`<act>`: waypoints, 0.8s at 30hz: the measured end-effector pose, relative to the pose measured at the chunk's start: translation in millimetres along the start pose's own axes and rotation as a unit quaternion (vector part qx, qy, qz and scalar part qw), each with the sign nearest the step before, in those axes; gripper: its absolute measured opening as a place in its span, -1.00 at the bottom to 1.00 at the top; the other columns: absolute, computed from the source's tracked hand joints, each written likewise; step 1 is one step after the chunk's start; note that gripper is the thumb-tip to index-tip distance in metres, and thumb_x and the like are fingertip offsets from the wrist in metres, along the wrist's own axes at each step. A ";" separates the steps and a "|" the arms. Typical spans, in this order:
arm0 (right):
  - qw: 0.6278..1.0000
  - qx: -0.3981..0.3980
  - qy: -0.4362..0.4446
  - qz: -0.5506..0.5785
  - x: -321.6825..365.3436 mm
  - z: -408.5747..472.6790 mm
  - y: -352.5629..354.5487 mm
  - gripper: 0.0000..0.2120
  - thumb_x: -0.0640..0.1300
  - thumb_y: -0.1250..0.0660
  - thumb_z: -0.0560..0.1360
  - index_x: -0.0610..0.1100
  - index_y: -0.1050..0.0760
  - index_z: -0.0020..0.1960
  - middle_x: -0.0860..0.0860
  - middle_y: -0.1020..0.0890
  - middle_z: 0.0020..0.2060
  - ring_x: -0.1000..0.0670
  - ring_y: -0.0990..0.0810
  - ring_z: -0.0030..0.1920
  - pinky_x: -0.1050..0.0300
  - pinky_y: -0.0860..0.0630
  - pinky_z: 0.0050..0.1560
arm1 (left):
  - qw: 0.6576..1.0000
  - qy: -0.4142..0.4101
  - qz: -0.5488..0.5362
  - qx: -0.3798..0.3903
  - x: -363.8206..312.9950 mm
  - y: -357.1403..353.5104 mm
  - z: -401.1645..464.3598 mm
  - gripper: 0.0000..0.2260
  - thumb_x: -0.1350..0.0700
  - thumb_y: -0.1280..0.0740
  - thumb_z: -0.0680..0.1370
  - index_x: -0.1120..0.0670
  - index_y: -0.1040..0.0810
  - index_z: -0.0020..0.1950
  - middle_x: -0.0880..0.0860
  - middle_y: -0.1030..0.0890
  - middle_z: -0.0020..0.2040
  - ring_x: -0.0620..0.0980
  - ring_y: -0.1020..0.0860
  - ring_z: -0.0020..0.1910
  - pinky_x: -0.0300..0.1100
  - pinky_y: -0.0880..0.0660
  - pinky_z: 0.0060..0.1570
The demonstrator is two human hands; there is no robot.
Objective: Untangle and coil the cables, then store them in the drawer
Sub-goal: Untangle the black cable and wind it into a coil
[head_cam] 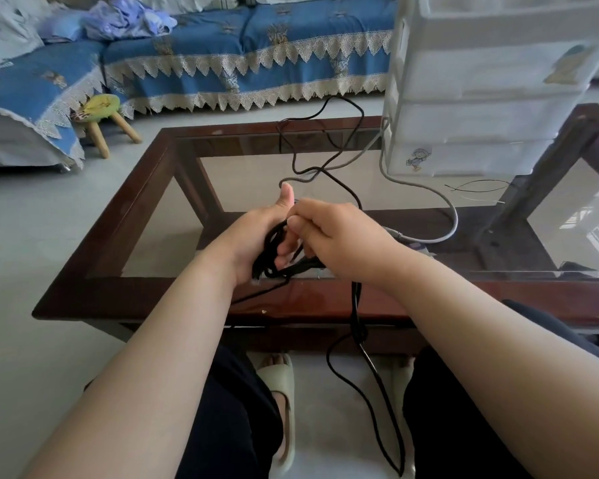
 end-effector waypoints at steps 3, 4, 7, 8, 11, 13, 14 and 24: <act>0.999 -0.035 -0.028 0.010 -5.9 1.2 8.5 -0.73 0.01 -0.15 0.62 0.05 -0.39 -0.25 0.07 -0.53 -0.42 0.18 -0.48 -0.46 0.13 -0.42 -0.40 | 0.999 0.014 -0.007 0.029 1.0 -4.4 0.0 -0.44 -0.34 -0.03 0.56 0.10 -0.32 -0.36 0.02 -0.30 -0.56 -0.07 -0.26 -0.60 -0.28 -0.29 -0.57; 0.998 -0.046 -0.038 0.016 -7.5 1.4 10.8 -0.71 0.03 -0.16 0.61 0.05 -0.40 -0.28 0.05 -0.55 -0.42 0.17 -0.48 -0.47 0.13 -0.44 -0.41 | 0.999 0.016 -0.011 0.034 0.8 -5.8 -0.4 -0.43 -0.36 -0.01 0.55 0.10 -0.32 -0.35 0.01 -0.29 -0.56 -0.07 -0.25 -0.61 -0.29 -0.26 -0.58; 0.995 -0.076 -0.071 0.007 -15.1 1.8 14.2 -0.68 0.11 -0.18 0.59 -0.04 -0.54 -0.21 0.06 -0.49 -0.52 0.16 -0.48 -0.51 0.10 -0.48 -0.39 | 1.000 0.014 -0.003 0.028 -0.3 -5.5 0.8 -0.37 -0.42 0.12 0.52 0.09 -0.32 -0.34 -0.01 -0.25 -0.56 -0.09 -0.18 -0.61 -0.30 -0.17 -0.61; 0.993 -0.084 -0.083 -0.003 -17.1 2.0 14.2 -0.65 0.13 -0.18 0.58 -0.06 -0.56 -0.20 0.06 -0.47 -0.53 0.13 -0.47 -0.52 0.09 -0.48 -0.39 | 1.000 0.010 0.002 0.026 -2.0 -5.7 0.2 -0.36 -0.44 0.16 0.50 0.08 -0.32 -0.34 -0.01 -0.24 -0.56 -0.09 -0.16 -0.61 -0.30 -0.15 -0.61; 0.989 -0.088 -0.114 -0.034 -21.9 2.4 13.7 -0.59 0.20 -0.15 0.56 -0.03 -0.49 -0.30 0.04 -0.47 -0.52 0.08 -0.49 -0.48 0.09 -0.47 -0.37 | 0.999 -0.012 0.025 0.043 -8.1 -9.4 -3.6 -0.34 -0.50 0.13 0.37 0.09 -0.32 -0.33 -0.02 -0.21 -0.55 -0.10 -0.12 -0.59 -0.33 -0.16 -0.61; 0.987 -0.082 -0.129 -0.045 -25.7 2.5 11.7 -0.55 0.20 -0.14 0.56 -0.06 -0.40 -0.38 0.03 -0.46 -0.51 -0.01 -0.53 -0.44 0.07 -0.47 -0.36 | 0.995 -0.045 0.065 0.057 -12.2 -10.8 -5.6 -0.37 -0.44 -0.01 0.37 0.16 -0.39 -0.23 -0.04 -0.21 -0.55 -0.12 -0.12 -0.60 -0.37 -0.20 -0.58; 0.987 -0.078 -0.134 -0.048 -28.0 2.9 10.6 -0.54 0.18 -0.14 0.56 -0.09 -0.36 -0.39 0.02 -0.46 -0.51 -0.05 -0.53 -0.43 0.05 -0.47 -0.36 | 0.993 -0.059 0.084 0.063 -13.4 -11.5 -6.1 -0.38 -0.38 -0.09 0.39 0.21 -0.45 -0.13 -0.05 -0.21 -0.56 -0.14 -0.13 -0.61 -0.38 -0.20 -0.58; 0.968 0.215 -0.129 0.013 -43.8 -14.6 -9.0 -0.73 0.12 -0.44 0.40 -0.05 -0.47 -0.20 0.12 -0.53 -0.41 0.13 -0.45 -0.39 0.14 -0.41 -0.28 | 0.994 -0.108 -0.012 -0.030 -22.3 20.9 -8.5 -0.51 -0.32 -0.13 0.47 -0.02 -0.28 -0.52 -0.05 -0.21 -0.59 -0.10 -0.16 -0.65 -0.21 -0.36 -0.45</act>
Point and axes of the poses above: each hand's wrist, its own z-axis towards the middle knuckle, its own y-axis out of the back of the hand, x = y × z, the point moved 7 cm from there along z, towards the middle knuckle
